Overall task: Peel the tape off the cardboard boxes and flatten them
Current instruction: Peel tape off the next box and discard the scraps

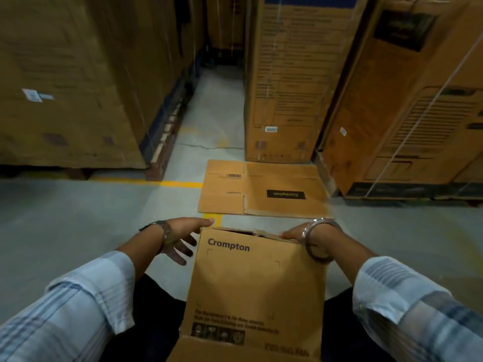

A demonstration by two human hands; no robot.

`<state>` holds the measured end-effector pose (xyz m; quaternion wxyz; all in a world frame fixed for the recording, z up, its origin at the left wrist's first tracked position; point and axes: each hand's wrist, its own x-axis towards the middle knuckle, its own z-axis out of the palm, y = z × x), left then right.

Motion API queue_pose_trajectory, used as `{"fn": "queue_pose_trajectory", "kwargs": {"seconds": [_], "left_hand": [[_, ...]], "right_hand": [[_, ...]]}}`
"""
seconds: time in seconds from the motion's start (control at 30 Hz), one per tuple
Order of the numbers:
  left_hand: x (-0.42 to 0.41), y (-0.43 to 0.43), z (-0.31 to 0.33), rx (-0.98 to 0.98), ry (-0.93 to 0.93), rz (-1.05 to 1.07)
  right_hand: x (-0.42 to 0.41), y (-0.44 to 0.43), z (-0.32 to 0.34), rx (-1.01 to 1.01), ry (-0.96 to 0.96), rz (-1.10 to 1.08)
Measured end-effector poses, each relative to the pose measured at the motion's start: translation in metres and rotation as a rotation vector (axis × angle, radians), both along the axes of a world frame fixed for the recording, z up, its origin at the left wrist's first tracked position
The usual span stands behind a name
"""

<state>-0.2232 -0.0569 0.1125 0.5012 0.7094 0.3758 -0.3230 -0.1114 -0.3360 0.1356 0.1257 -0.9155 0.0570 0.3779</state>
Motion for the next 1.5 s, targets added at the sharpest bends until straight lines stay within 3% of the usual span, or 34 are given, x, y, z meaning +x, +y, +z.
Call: {"fn": "queue_pose_trajectory", "kwargs": {"seconds": [0.1, 0.23, 0.37, 0.47, 0.6, 0.7, 0.87, 1.03, 1.13, 1.23, 1.37, 1.5], "left_hand": [[0.006, -0.015, -0.004, -0.116, -0.024, 0.027], [0.013, -0.025, 0.019, -0.055, -0.167, -0.008], [0.020, -0.015, 0.048, 0.007, -0.415, -0.011], [0.018, -0.014, 0.066, -0.035, -0.692, 0.086], [0.014, -0.014, 0.072, -0.203, -1.000, 0.316], [0.018, -0.006, 0.078, -0.130, -1.081, 0.390], [0.024, -0.010, 0.114, -0.032, -1.141, 0.266], [0.035, -0.012, 0.138, -0.424, -1.269, 0.471], [0.033, -0.018, 0.136, -0.432, -1.272, 0.486], [0.029, -0.023, 0.122, -0.406, -1.210, 0.561], [0.019, -0.017, 0.100, -0.319, -1.105, 0.562], [0.009, -0.011, 0.083, -0.141, -1.006, 0.460]], "right_hand": [[-0.004, -0.011, -0.006, 0.072, 0.077, -0.063], [-0.003, -0.018, 0.008, 0.081, -0.062, -0.002], [0.007, -0.019, 0.034, 0.253, -0.278, -0.080], [0.011, -0.016, 0.046, 0.412, -0.561, -0.131], [-0.002, -0.017, 0.043, 0.867, -0.776, -0.270], [-0.003, -0.016, 0.037, 1.039, -0.767, -0.349], [0.015, -0.009, 0.080, 1.235, -0.661, -0.404], [0.038, -0.002, 0.099, 1.548, -0.536, -0.474], [0.035, 0.004, 0.098, 1.548, -0.466, -0.448], [0.021, 0.003, 0.084, 1.503, -0.485, -0.570], [0.010, -0.002, 0.068, 1.463, -0.502, -0.566], [0.007, -0.003, 0.054, 1.259, -0.605, -0.467]]}}
